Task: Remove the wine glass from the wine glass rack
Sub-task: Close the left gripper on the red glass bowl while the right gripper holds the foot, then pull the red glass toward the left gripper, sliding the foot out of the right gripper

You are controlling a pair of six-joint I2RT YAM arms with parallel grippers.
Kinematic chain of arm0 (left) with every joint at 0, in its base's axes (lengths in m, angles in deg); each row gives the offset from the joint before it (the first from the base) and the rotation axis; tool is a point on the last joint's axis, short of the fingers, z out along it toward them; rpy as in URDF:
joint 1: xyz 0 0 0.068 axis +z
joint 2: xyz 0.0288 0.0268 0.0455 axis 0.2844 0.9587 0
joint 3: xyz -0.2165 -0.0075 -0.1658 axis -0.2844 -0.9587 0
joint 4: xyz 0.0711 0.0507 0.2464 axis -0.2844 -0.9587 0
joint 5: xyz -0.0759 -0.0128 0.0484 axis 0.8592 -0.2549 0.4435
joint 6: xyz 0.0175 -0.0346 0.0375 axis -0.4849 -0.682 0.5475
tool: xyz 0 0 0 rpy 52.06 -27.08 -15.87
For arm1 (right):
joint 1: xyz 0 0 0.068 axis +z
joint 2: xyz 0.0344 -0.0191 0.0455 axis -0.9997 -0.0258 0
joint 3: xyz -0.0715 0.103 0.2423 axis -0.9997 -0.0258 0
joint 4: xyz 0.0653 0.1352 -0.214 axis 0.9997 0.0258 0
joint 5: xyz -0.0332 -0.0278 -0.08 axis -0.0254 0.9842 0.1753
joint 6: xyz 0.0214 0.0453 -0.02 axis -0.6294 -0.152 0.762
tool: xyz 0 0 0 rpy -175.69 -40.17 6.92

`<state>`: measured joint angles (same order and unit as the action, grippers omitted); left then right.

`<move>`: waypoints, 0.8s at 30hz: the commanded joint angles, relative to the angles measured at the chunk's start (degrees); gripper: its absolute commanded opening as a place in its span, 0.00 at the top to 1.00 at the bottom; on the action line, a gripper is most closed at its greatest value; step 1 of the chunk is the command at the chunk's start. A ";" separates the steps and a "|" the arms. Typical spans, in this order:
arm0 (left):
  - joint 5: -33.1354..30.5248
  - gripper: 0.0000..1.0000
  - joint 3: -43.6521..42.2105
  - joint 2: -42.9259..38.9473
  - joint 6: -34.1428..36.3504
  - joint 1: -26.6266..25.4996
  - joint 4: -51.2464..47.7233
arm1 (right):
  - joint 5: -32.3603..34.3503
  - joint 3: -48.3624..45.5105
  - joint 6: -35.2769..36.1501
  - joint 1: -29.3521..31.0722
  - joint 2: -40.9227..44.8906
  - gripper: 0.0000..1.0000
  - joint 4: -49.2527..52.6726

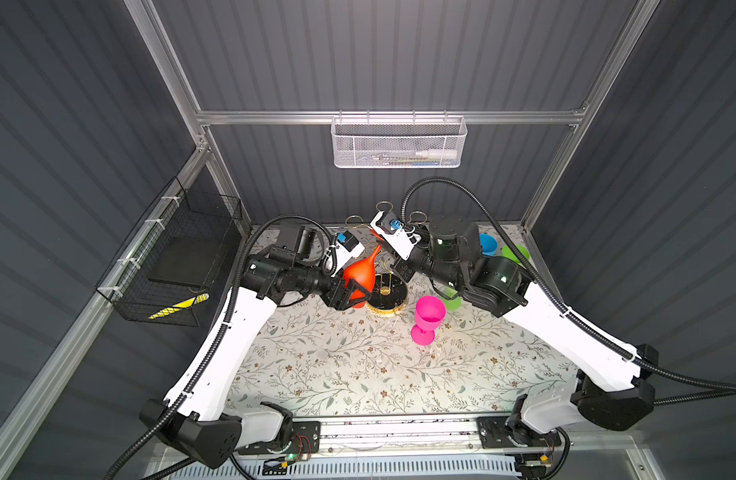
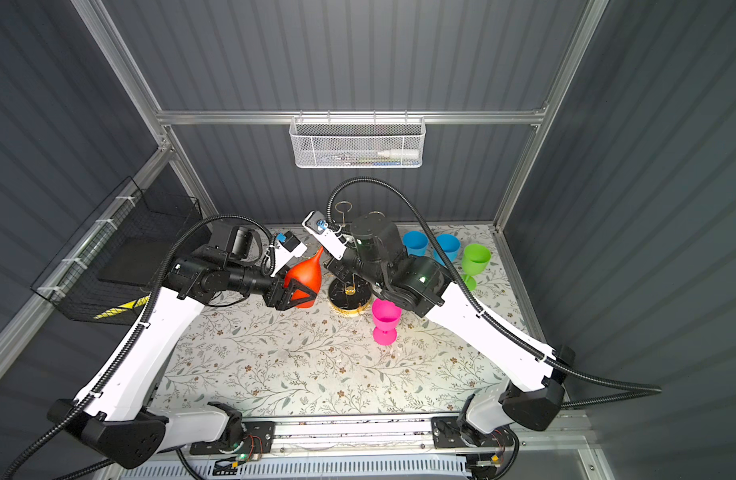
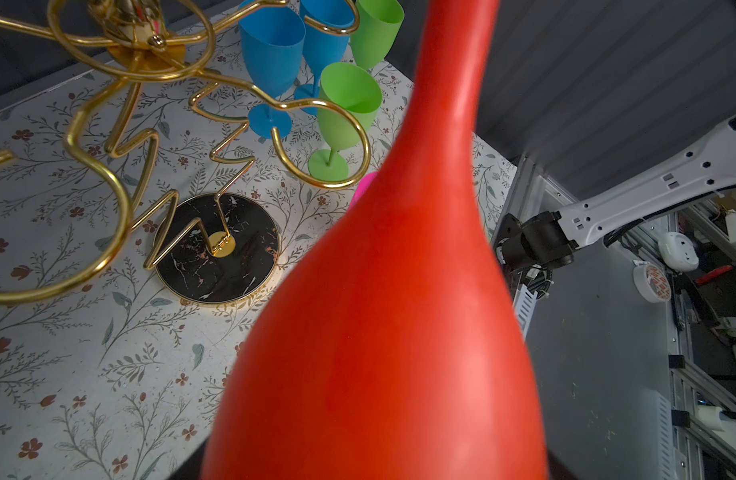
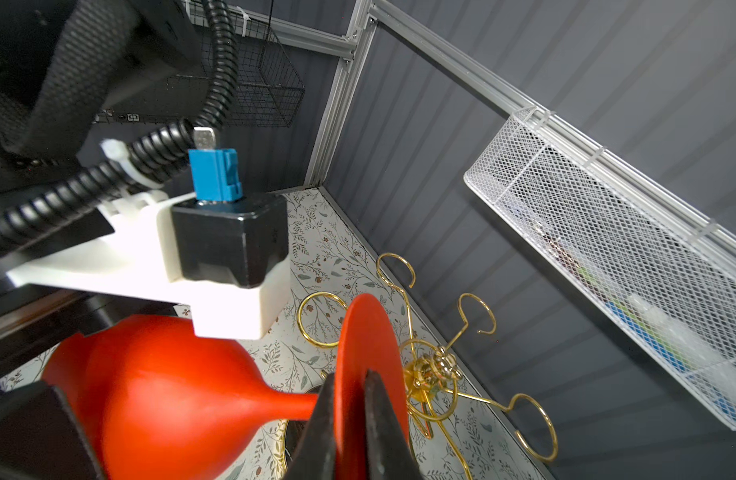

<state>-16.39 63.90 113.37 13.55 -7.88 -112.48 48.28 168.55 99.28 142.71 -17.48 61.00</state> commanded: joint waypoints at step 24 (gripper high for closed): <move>-3.69 0.07 -25.94 -24.17 1.15 -0.08 41.57 | -7.09 -13.18 -23.62 -13.17 11.61 1.00 -8.79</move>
<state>-18.40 39.07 90.10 14.49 -7.77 -76.33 43.40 156.83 79.87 130.65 -7.16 55.68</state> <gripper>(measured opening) 0.930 0.063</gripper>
